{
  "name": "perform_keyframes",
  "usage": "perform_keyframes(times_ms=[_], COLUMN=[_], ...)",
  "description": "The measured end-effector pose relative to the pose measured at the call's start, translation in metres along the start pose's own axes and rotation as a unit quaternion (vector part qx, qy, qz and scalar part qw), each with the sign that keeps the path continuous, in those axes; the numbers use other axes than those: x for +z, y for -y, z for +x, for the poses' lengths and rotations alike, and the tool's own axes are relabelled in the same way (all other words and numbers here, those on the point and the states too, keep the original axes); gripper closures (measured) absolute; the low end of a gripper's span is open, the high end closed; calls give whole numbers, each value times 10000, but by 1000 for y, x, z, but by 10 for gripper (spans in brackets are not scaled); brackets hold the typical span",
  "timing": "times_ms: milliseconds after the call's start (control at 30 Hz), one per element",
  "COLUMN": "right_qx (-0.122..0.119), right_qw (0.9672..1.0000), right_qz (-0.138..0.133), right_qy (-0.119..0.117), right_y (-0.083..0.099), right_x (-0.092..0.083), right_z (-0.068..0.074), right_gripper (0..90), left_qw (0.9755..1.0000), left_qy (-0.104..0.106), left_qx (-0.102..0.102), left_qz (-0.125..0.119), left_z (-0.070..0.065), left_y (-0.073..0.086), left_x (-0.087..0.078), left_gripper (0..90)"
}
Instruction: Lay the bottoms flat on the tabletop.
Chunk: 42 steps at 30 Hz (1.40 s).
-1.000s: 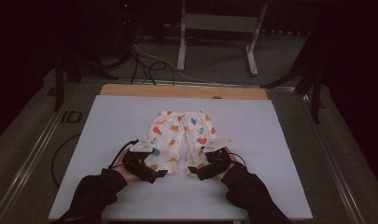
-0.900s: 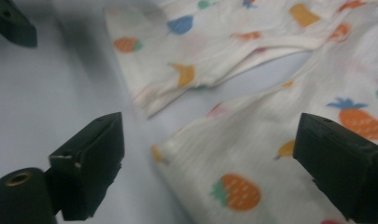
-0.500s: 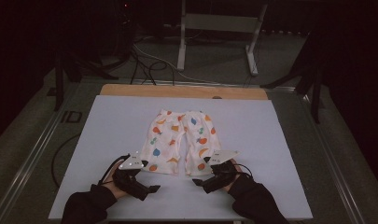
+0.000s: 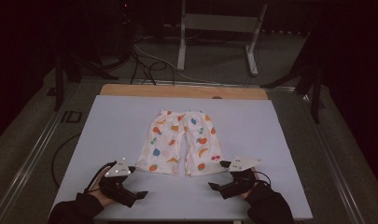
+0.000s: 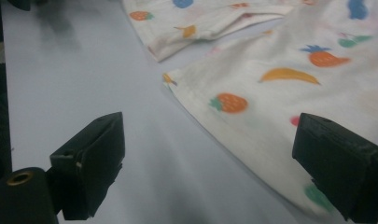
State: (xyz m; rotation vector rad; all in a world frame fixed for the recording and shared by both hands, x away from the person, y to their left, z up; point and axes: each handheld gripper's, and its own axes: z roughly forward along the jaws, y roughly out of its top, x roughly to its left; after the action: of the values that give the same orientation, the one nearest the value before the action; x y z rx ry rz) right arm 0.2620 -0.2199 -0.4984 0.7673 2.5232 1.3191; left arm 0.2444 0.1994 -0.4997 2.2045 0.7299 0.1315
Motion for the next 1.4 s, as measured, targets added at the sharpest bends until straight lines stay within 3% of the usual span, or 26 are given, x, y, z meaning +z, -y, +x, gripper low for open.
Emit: perform_keyframes(times_ms=[167, 467, 567, 633, 900, 1067, 1400], right_qx=[138, 473, 539, 616, 445, 461, 474], right_qw=[9999, 9979, 9972, 9966, 9976, 9975, 9975], right_qz=[24, -47, -58, -85, -6, 22, 11], right_qy=[77, 443, 524, 533, 534, 534, 518], right_y=[13, 36, 38, 38, 34, 34, 34], right_x=[-15, -41, -42, -39, -34, -33, -34], right_z=[-6, -15, -18, -19, -15, -17, -18], right_gripper=[96, 96, 96, 96, 95, 96, 96], left_qw=[9999, 9994, 9986, 9986, 9986, 9985, 9982], left_qy=[-104, -176, -160, -209, -221, -169, -255], left_qx=[-91, -245, -419, -410, -384, -411, -382], left_qz=[-47, -177, -291, -264, -284, -314, -375], left_z=[3, 8, 11, 11, 10, 11, 8], left_y=[7, 20, 25, 26, 22, 23, 21], left_x=[-7, -17, -20, -19, -14, -13, -12], left_gripper=[0, 0, 0, 0, 0, 0, 0])
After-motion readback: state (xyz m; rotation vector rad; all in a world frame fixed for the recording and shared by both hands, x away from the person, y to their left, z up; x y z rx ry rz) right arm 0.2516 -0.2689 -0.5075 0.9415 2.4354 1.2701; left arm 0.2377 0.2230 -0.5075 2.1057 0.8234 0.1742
